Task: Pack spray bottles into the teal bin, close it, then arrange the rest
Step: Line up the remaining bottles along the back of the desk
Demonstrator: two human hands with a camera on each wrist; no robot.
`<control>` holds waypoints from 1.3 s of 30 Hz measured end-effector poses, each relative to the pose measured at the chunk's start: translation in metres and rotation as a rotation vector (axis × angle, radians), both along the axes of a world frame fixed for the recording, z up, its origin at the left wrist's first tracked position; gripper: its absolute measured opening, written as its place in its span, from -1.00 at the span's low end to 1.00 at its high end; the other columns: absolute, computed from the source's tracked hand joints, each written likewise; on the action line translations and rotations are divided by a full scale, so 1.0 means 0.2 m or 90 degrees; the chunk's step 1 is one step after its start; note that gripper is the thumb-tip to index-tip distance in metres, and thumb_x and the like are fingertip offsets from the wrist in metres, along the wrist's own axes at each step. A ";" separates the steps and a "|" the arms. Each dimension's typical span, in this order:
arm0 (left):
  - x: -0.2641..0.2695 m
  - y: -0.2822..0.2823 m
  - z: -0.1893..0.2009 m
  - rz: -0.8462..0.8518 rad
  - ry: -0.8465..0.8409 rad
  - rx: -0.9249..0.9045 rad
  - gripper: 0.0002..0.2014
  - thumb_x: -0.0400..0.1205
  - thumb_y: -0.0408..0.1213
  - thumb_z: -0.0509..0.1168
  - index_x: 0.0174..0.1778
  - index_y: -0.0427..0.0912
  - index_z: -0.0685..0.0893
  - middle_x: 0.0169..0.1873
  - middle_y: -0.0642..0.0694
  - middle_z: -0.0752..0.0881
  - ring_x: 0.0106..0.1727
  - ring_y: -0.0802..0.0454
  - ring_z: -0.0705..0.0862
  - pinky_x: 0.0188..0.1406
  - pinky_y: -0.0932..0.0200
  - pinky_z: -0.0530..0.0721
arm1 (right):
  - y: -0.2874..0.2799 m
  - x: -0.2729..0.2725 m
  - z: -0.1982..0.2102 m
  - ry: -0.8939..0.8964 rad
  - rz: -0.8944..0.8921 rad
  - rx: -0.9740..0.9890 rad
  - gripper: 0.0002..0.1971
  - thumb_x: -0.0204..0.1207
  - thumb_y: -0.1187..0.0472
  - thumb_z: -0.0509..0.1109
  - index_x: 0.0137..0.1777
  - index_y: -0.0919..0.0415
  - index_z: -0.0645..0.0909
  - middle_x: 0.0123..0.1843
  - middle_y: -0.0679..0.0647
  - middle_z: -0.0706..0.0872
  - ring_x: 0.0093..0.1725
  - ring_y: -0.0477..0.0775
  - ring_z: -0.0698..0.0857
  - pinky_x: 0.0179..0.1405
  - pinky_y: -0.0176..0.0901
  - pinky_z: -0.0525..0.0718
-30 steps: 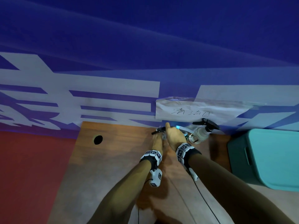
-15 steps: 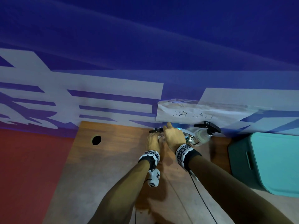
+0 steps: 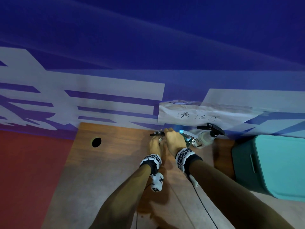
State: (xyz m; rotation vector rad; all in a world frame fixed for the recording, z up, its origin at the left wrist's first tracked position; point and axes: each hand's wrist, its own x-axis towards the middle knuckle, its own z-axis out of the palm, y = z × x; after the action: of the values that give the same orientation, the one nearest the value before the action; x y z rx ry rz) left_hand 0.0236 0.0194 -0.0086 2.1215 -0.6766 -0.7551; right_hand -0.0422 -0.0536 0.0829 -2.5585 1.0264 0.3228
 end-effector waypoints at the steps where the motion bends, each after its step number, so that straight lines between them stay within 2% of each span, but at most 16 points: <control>1: 0.00 0.00 0.00 0.006 0.004 -0.003 -0.80 0.67 -0.24 0.31 0.10 -0.20 0.79 0.08 -0.16 0.80 0.10 -0.16 0.74 0.08 -0.01 0.68 | 0.00 0.00 0.00 -0.005 -0.009 0.005 -0.69 0.61 0.19 0.32 0.34 0.17 0.50 0.22 0.16 0.65 0.08 0.29 0.75 -0.05 0.06 0.68; 4: 0.01 0.00 0.01 0.000 0.004 -0.022 -0.82 0.66 -0.24 0.35 0.11 -0.17 0.78 0.08 -0.12 0.80 0.09 -0.10 0.74 0.10 0.08 0.66 | -0.02 0.00 -0.03 -0.006 -0.019 -0.003 -0.74 0.62 0.26 0.31 0.28 0.19 0.50 0.18 0.16 0.68 0.08 0.28 0.76 -0.04 0.04 0.68; 6: 0.02 -0.01 0.02 -0.015 -0.009 -0.028 -0.82 0.64 -0.24 0.38 0.12 -0.14 0.79 0.07 -0.09 0.81 0.06 -0.06 0.74 0.03 0.17 0.63 | -0.03 0.00 -0.04 -0.001 -0.013 -0.015 -0.76 0.62 0.29 0.32 0.26 0.19 0.50 0.16 0.16 0.69 0.07 0.27 0.77 -0.07 0.02 0.67; 9: 0.03 -0.01 0.03 -0.024 -0.009 -0.024 -0.83 0.62 -0.35 0.39 0.09 -0.11 0.80 0.05 -0.05 0.82 -0.04 0.07 0.70 -0.08 0.40 0.54 | -0.04 0.02 -0.04 0.005 -0.017 -0.010 -0.79 0.60 0.31 0.34 0.21 0.20 0.53 0.13 0.17 0.71 0.07 0.28 0.77 -0.06 0.04 0.68; 13: 0.04 -0.02 -0.01 -0.019 -0.007 0.007 -0.84 0.56 -0.35 0.39 0.00 -0.09 0.83 -0.07 -0.06 0.86 -0.07 -0.10 0.81 -0.07 0.06 0.74 | -0.04 0.02 -0.04 0.011 -0.024 -0.016 -0.84 0.59 0.33 0.32 0.13 0.20 0.55 0.09 0.19 0.75 0.03 0.30 0.78 -0.07 0.08 0.73; 15: 0.03 -0.02 -0.03 -0.016 -0.008 0.023 -0.84 0.55 -0.33 0.39 -0.02 -0.06 0.82 -0.13 -0.06 0.87 -0.09 -0.12 0.82 -0.09 -0.02 0.77 | -0.03 0.02 -0.05 0.005 -0.023 -0.028 -0.86 0.60 0.31 0.30 0.12 0.19 0.56 0.08 0.18 0.76 0.01 0.30 0.78 -0.10 0.07 0.71; 18: 0.04 -0.02 -0.02 -0.014 -0.009 0.051 -0.85 0.58 -0.24 0.40 0.00 -0.06 0.83 -0.14 -0.12 0.86 -0.09 -0.17 0.79 -0.09 0.05 0.74 | -0.02 0.02 -0.06 -0.006 -0.029 -0.043 -0.88 0.63 0.23 0.30 0.13 0.17 0.55 0.05 0.14 0.77 -0.02 0.26 0.79 -0.15 0.04 0.69; 22: 0.03 -0.02 -0.01 -0.005 -0.001 0.050 -0.87 0.62 -0.20 0.39 0.01 -0.06 0.82 -0.16 -0.12 0.85 -0.10 -0.15 0.79 -0.19 0.20 0.58 | -0.01 0.03 -0.07 -0.003 -0.039 -0.040 -0.82 0.62 0.19 0.32 0.17 0.19 0.52 0.06 0.14 0.77 -0.02 0.28 0.80 -0.13 0.05 0.70; 27: 0.03 -0.01 0.01 -0.005 -0.006 0.043 -0.81 0.64 -0.13 0.35 0.04 -0.10 0.82 -0.14 -0.20 0.85 -0.07 -0.24 0.78 -0.15 0.08 0.67 | 0.01 0.03 -0.07 -0.011 -0.057 -0.039 -0.74 0.59 0.21 0.34 0.24 0.24 0.49 0.11 0.18 0.74 0.03 0.32 0.79 -0.08 0.08 0.69; 33: 0.03 -0.01 0.04 -0.009 -0.030 0.043 -0.81 0.65 -0.15 0.36 0.01 -0.13 0.83 -0.13 -0.23 0.85 -0.05 -0.26 0.77 -0.18 0.15 0.57 | 0.01 0.03 -0.05 0.010 -0.038 -0.048 -0.68 0.60 0.16 0.32 0.30 0.26 0.47 0.16 0.18 0.73 0.06 0.31 0.78 -0.08 0.05 0.67; 36: 0.03 -0.01 0.05 -0.020 -0.033 0.047 -0.83 0.65 -0.19 0.37 -0.06 -0.16 0.83 -0.13 -0.24 0.85 -0.06 -0.28 0.76 -0.12 0.11 0.58 | 0.01 0.04 -0.05 0.025 -0.035 -0.057 -0.66 0.58 0.19 0.33 0.32 0.26 0.46 0.17 0.19 0.73 0.07 0.32 0.78 -0.09 0.05 0.66; 39: 0.04 -0.01 0.06 -0.028 -0.045 0.059 -0.84 0.64 -0.20 0.37 -0.03 -0.14 0.84 -0.08 -0.25 0.85 -0.01 -0.30 0.76 -0.02 0.06 0.60 | 0.02 0.03 -0.06 0.023 -0.041 -0.063 -0.68 0.59 0.19 0.31 0.31 0.24 0.46 0.17 0.17 0.73 0.06 0.31 0.78 -0.10 0.04 0.65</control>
State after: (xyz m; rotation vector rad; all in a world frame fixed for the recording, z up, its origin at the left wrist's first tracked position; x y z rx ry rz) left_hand 0.0317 0.0180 0.0041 2.2334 -0.7416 -0.7520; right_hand -0.0354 -0.0500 0.0701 -2.6095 1.1628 0.3093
